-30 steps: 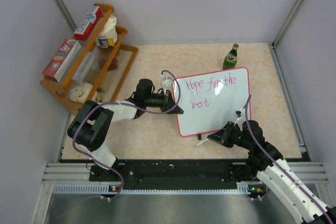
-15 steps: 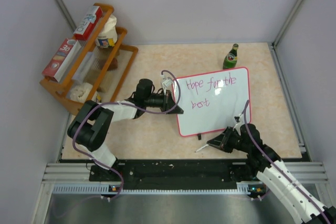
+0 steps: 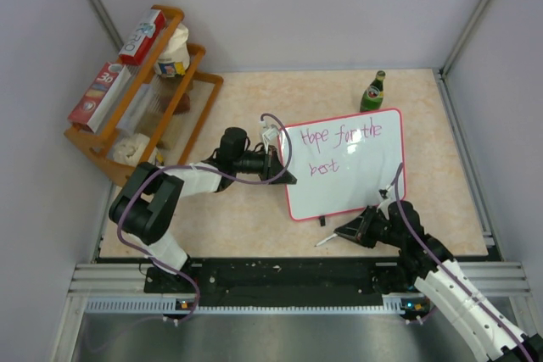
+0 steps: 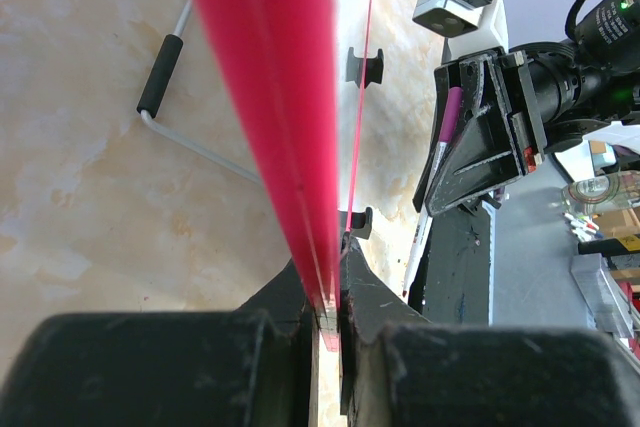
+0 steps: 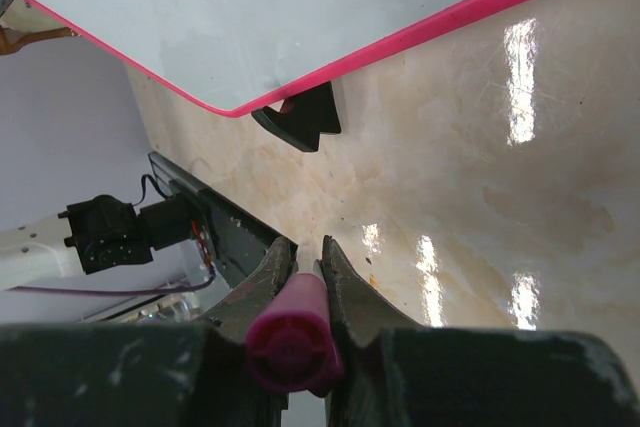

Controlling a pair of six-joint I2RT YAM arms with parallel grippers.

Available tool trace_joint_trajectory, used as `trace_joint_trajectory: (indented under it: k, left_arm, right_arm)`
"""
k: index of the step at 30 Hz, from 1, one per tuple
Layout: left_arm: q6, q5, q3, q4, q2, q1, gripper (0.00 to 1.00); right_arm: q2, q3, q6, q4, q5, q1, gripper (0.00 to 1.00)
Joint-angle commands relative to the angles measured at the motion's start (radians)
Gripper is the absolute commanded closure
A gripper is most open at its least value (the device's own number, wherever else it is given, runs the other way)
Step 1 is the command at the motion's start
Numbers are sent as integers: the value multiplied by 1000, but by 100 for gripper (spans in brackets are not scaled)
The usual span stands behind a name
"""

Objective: Write a sentence on the whiteboard
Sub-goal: Put down the whiteboard marker at the center of the board, then reset both arms

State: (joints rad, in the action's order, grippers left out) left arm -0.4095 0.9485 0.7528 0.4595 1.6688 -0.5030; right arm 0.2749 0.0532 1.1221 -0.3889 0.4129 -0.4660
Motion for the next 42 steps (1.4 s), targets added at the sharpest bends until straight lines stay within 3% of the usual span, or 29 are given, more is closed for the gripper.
trace_joint_trajectory:
  k: [1,6,13,19,26,29,33,42]
  left_arm:
    - [141,-102,-41,-148,19,-20,99]
    - [140,-100,-43,-148,19,-20,99]
    - [140,-99,-43,-147,19,-22,99]
    - [140,-100,-43,-147,17,-22,99]
    - [143,-102,-44,-151,14,-20,96]
    - [149,-109,-47,-156,5,-20,82]
    - [153,-125,-55,-154,-11,-19,60]
    - [147,-140,-95,-121,-67,-6,34]
  right_arm:
    - [-11,4,4,25,-8,13,100]
    - [-3,11,5,24,-8,13,98]
    - [14,20,2,24,-14,13,77]
    - [14,50,-18,25,-25,13,36]
    - [17,106,-67,25,-51,13,18]
    - [27,145,-106,24,-65,12,9]
    - [75,206,-172,25,-77,12,7]
    - [155,316,-295,24,-120,13,5]
